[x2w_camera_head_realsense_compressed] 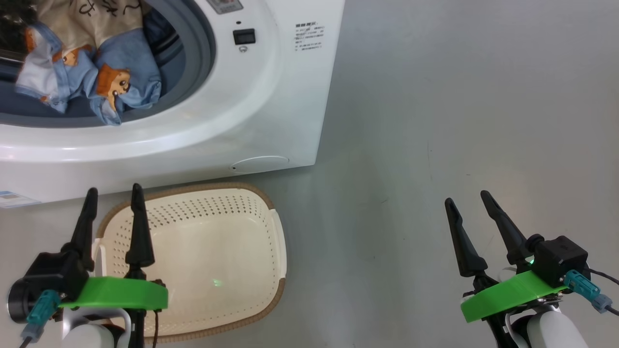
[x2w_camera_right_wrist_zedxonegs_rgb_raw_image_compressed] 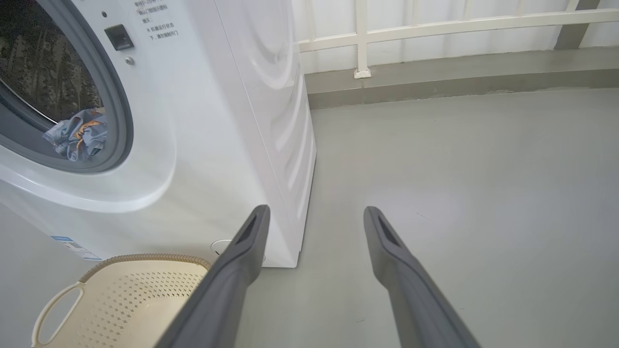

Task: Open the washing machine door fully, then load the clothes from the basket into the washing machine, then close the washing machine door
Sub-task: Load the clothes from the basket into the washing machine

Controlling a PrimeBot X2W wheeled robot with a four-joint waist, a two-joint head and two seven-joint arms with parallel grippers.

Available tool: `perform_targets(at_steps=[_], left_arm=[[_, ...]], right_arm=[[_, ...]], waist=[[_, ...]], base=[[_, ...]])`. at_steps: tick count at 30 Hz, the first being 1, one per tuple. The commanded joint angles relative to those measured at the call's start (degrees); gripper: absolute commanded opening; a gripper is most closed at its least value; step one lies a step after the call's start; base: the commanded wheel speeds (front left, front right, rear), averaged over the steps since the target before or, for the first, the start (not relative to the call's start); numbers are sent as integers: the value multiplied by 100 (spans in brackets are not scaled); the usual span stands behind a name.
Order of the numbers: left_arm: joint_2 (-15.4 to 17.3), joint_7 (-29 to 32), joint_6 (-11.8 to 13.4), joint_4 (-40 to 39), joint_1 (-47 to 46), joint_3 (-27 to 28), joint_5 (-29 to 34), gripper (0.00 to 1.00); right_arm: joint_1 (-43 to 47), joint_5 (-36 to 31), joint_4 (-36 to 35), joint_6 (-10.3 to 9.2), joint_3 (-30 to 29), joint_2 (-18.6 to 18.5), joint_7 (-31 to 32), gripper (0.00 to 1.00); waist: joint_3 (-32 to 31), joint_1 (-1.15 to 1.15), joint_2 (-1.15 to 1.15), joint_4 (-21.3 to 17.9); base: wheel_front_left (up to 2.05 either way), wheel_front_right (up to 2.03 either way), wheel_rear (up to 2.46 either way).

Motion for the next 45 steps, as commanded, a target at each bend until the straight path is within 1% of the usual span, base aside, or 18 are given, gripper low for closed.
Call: perform_targets(at_steps=[1,5,10,15,16,23,25,30,38,45], left_arm=[[86,-36,-20,-102,-25,214,80,100],[90,-36,-55,-90,-80,268,93,100],[217,72,-73,15,-328,276,123,100],[420,497,-62,198,-830,284,152,100],[420,497,-62,198,-830,284,152,100],[788,1246,-51,596,-1778,347,164,100],[941,1575,-50,819,-2183,322,211,100],[1113,1959,-48,1170,-2849,290,251,100],[1346,2277,-76,2086,-3774,183,374,100],[1454,2416,-77,2931,-4371,67,468,100]], right_arm=[[22,36,-119,9,150,-20,7,100],[6,38,-121,9,157,-14,5,100],[-38,44,-122,9,174,-2,-8,100],[-104,57,-92,9,222,12,-35,100],[-104,57,-92,9,222,12,-35,100],[-211,103,-13,9,283,14,-81,100],[-254,121,16,9,297,9,-102,100],[-326,158,68,9,334,1,-137,100],[-436,215,150,9,385,8,-182,100],[-480,238,191,9,394,3,-208,100]], waist=[[8,0,0,-1],[51,0,0,-4],[173,0,0,-21],[303,0,0,-62],[303,0,0,-62],[484,0,0,-179],[553,0,0,-230],[672,0,0,-321],[834,0,0,-461],[959,0,0,-531]], base=[[0,0,0],[0,0,0],[0,0,0],[0,0,0],[0,0,0],[0,0,0],[0,0,0],[0,0,0],[0,0,0],[0,0,0]])
